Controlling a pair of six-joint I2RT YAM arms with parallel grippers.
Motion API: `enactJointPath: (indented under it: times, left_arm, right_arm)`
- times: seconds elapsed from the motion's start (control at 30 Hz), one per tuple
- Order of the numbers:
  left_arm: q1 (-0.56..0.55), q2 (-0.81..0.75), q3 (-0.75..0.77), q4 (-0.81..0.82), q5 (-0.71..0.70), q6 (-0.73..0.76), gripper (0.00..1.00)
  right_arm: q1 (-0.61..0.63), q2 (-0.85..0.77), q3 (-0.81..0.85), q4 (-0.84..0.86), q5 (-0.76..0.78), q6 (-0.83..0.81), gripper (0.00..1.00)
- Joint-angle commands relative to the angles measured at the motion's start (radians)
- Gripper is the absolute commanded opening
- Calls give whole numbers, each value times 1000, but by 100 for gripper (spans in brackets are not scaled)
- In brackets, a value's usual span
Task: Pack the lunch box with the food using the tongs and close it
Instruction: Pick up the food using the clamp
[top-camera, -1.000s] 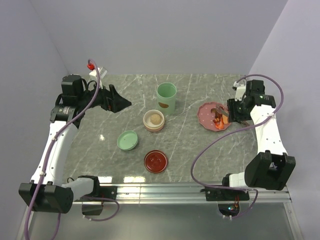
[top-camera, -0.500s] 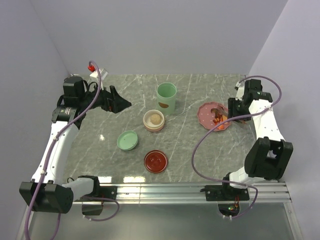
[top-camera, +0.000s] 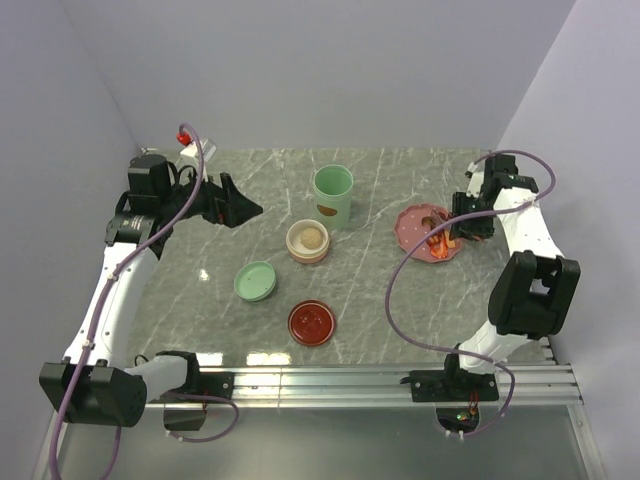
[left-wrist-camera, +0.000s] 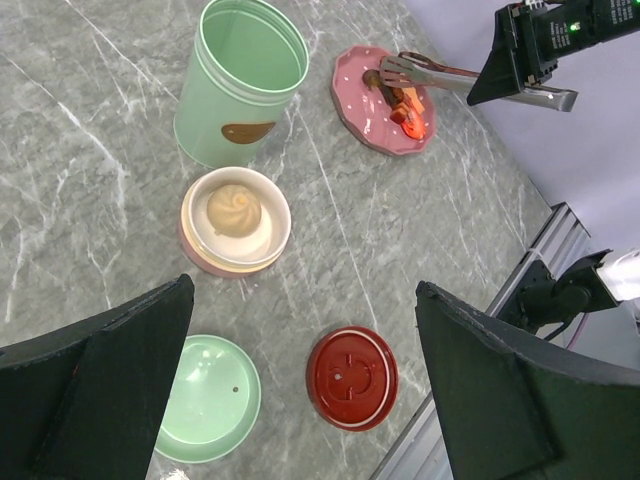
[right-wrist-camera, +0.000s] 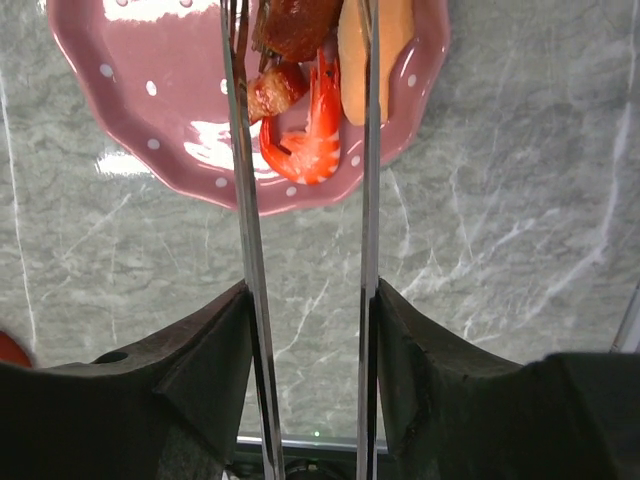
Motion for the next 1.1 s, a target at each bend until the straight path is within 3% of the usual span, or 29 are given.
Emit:
enactJointPath:
  times: [0.0,0.27,0.57,0.83,1.07]
  left_arm:
    - [6,-16,-11,35,-6,18,100]
    - [7,-13,-10,35,-7,23,99]
    - [7,-27,-7,23,-15,29,99]
    - [9,-22,10,15,-10,23,100]
    - [9,-24,10,13,-15,24,99]
  right_arm:
    - [-7,10,54,14,-24,13,54]
    - [-7,42,88,-7,-68,11,48]
    - [-15,47,116,-44,-100,-9,28]
    - [-15,37,116,-49,-84,-30,26]
    - [-15,61,159,-73,-96,-46,16]
